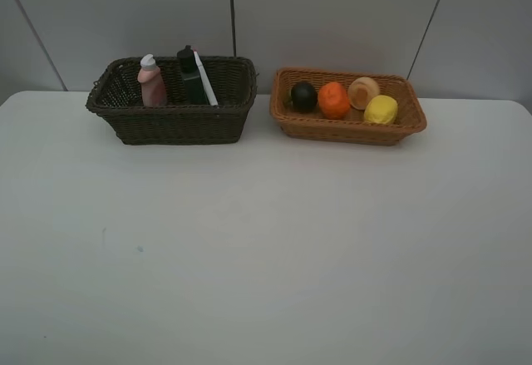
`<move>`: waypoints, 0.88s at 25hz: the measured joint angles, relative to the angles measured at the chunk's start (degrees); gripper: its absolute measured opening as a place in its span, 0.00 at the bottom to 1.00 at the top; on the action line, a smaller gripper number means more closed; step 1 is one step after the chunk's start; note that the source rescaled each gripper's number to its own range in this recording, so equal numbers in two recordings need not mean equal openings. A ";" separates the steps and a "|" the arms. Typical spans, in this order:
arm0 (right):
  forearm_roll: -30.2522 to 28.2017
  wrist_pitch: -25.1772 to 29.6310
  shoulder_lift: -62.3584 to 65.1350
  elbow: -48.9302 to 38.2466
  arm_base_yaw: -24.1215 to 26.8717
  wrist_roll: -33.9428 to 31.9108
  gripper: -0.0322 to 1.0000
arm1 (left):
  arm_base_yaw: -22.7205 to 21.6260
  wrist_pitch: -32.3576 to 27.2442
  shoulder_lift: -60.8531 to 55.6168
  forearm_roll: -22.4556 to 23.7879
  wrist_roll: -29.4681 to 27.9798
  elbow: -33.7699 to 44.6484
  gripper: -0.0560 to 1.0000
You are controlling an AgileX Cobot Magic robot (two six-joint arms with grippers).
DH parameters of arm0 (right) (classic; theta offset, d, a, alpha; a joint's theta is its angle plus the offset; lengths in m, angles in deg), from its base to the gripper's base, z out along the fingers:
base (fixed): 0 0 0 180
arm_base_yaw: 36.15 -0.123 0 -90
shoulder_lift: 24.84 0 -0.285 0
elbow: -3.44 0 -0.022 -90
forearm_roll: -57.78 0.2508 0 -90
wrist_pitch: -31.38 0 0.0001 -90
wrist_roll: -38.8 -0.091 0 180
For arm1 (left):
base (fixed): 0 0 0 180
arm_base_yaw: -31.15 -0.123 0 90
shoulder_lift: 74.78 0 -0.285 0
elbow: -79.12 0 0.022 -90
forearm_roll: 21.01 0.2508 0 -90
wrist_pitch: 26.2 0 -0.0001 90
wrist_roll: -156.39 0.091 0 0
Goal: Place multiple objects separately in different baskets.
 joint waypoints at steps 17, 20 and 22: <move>-1.38 -3.62 38.98 -13.30 0.00 5.87 1.00 | 0.00 0.00 0.00 0.00 0.00 0.00 1.00; -2.10 -4.16 38.98 -14.87 0.00 8.03 1.00 | 0.00 0.00 0.00 0.00 0.00 0.00 1.00; -2.10 -4.32 38.98 -15.07 0.00 8.59 1.00 | 0.00 0.00 0.00 0.00 0.00 0.00 1.00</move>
